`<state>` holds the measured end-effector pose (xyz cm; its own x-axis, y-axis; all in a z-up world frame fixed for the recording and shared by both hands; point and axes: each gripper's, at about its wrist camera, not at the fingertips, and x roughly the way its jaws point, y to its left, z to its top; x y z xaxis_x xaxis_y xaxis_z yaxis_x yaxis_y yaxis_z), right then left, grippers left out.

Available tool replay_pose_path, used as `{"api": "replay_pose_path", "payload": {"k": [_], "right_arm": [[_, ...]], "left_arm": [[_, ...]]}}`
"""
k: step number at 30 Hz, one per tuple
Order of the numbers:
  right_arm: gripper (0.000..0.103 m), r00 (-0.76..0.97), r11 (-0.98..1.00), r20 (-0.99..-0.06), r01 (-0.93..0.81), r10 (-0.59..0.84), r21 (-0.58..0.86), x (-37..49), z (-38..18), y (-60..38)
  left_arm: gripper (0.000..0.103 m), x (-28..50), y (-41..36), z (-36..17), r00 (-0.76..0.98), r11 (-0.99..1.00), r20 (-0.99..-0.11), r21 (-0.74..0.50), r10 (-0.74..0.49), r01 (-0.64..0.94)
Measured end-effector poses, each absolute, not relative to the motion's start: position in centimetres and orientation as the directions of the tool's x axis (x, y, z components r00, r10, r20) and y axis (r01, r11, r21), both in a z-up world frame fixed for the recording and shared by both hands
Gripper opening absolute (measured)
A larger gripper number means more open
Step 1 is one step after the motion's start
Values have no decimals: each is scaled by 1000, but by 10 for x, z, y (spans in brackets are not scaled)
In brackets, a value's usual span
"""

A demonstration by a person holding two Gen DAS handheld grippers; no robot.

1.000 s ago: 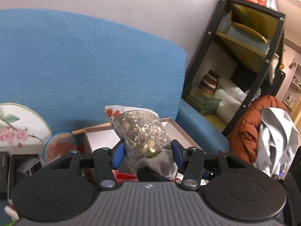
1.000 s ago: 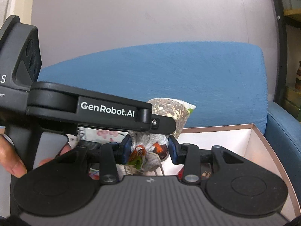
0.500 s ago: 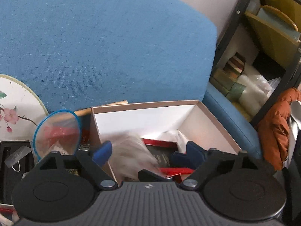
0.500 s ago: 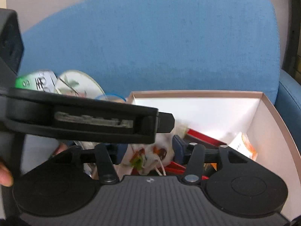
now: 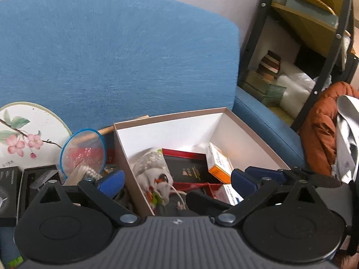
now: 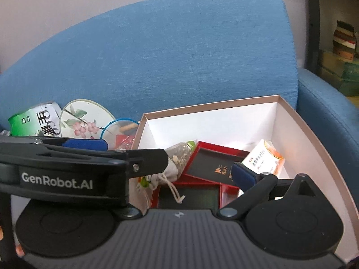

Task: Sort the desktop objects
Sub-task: 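Carry the seed bag into the brown box and open the left tool, then withdraw the left tool from the box toward the insoles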

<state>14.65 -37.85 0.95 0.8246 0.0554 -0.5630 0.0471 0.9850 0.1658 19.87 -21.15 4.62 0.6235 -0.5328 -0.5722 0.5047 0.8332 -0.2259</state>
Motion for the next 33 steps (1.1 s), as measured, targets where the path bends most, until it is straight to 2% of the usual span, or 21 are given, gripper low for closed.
{"api": "replay_pose_path", "payload": {"k": [10,15,25,33], "right_arm": [[98,813,998,-582,60,-30,32,93,30,-340],[98,827,999,-561,26,-34,-22,59,37,-305],[98,852,998,-520,-33,56,54,0,33,-249],[98,817,991,-563,-67,119,112,-25,-5,-194]], "left_arm": [[103,129,-184,69,614,831,-581,-227,-534,508],[103,95,-163,75,611,840,-598,-224,-519,494],[103,22,-99,55,680,858,-531,-229,-506,460],[103,0,-57,18,658,879,-587,-247,-471,408]]}}
